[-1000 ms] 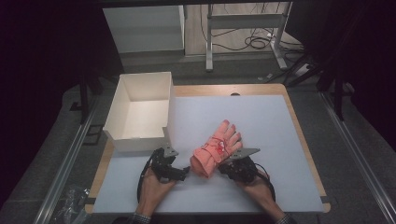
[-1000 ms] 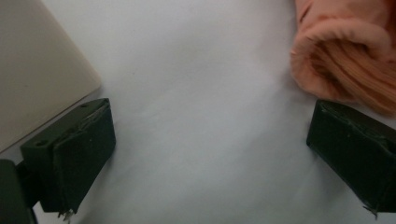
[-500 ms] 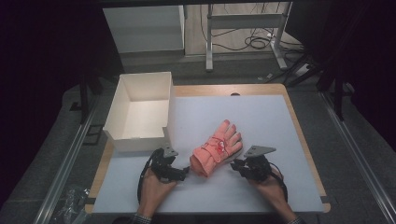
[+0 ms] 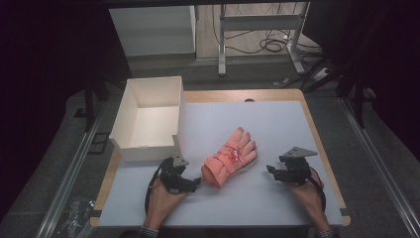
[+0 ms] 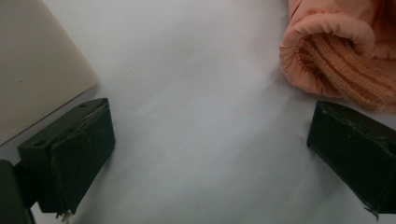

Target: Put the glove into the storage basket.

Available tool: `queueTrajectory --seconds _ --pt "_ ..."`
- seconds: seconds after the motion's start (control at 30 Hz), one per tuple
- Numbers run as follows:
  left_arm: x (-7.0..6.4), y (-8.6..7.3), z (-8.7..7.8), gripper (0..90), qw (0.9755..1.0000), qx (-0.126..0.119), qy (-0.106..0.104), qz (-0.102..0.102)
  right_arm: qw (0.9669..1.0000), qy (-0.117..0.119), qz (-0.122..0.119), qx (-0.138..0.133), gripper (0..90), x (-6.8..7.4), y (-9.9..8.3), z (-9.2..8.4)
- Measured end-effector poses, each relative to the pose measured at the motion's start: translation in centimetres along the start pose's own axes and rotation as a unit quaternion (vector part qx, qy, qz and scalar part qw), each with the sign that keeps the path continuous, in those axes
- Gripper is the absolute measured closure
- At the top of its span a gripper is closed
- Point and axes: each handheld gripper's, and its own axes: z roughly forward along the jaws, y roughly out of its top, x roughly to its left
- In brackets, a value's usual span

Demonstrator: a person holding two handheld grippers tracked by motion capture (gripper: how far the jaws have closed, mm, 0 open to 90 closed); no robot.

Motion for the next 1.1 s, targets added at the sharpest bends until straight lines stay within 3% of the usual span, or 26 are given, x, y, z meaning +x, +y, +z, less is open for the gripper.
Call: queueTrajectory --seconds 0.1,0.17,0.3,0.5,0.7,0.93,1.1 --pt "0.1 -0.1 -0.1 1.5 1.0 -0.001 -0.005 -0.001 0.9999 -0.016 0.0 0.005 27.6 -0.5 -0.3 0.4" --pt "0.4 -0.1 -0.3 3.2 0.9999 -0.001 -0.012 0.001 0.9999 -0.014 0.006 0.008 25.2 -0.7 -0.4 0.5" --pt "0.6 0.0 -0.9 3.9 0.999 -0.001 -0.044 -0.013 0.9998 -0.015 0.01 0.009 23.7 -0.8 -0.5 0.6" --pt "0.2 0.5 -2.1 2.5 0.9986 0.007 -0.053 -0.001 0.9998 -0.015 0.012 0.008 23.5 -0.8 -0.5 0.6" --pt "-0.2 1.2 -3.7 0.0 0.9968 0.001 -0.08 0.01 0.9998 -0.016 0.011 0.007 23.2 -0.7 -0.6 0.6" --pt "-0.5 3.4 -5.4 0.0 0.9944 -0.001 -0.105 0.015 0.9998 -0.017 0.011 0.007 22.9 -0.7 -0.6 0.6" --pt "-1.3 5.8 -5.7 0.0 0.9935 0.004 -0.108 0.036 0.9998 -0.017 0.011 0.007 22.7 -0.7 -0.6 0.6"
